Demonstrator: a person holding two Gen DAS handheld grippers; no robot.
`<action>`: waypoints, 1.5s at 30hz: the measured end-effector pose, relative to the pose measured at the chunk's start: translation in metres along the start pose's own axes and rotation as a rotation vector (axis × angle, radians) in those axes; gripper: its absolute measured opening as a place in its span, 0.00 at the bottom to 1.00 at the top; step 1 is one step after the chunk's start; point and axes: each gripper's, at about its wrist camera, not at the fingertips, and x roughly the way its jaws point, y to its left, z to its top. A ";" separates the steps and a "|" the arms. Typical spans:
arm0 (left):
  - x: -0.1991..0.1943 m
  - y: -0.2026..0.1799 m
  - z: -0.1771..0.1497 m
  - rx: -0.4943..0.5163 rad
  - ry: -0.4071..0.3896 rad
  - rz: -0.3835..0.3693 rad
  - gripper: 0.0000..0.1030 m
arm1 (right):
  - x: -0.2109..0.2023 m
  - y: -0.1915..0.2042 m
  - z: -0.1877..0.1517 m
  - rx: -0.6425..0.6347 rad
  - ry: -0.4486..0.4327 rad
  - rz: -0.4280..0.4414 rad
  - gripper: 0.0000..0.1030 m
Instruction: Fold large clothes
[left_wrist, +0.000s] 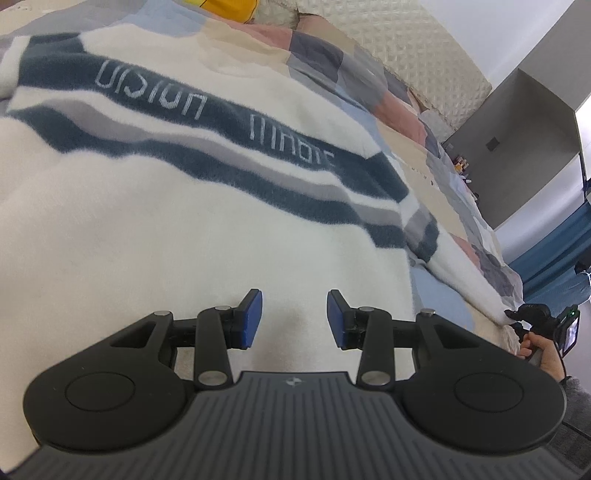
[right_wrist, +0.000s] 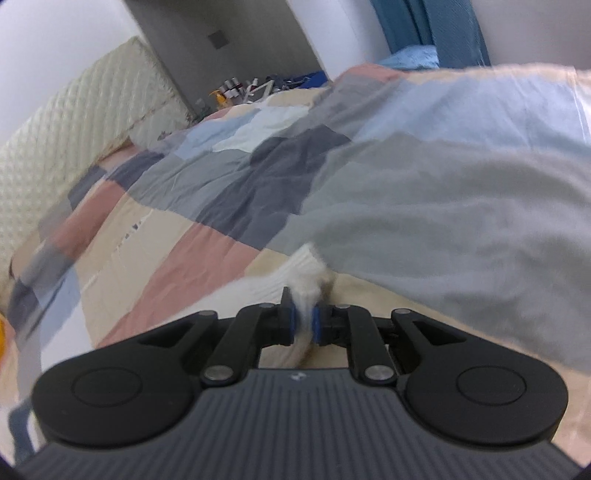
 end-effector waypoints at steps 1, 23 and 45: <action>-0.003 -0.002 0.000 0.002 -0.003 0.002 0.43 | -0.005 0.004 0.000 -0.015 0.006 -0.004 0.27; -0.083 -0.062 -0.054 0.244 -0.007 -0.160 0.43 | -0.251 0.172 -0.074 -0.427 0.077 0.366 0.64; -0.037 -0.123 -0.151 0.609 0.283 -0.145 0.43 | -0.238 0.123 -0.156 -0.313 0.319 0.616 0.65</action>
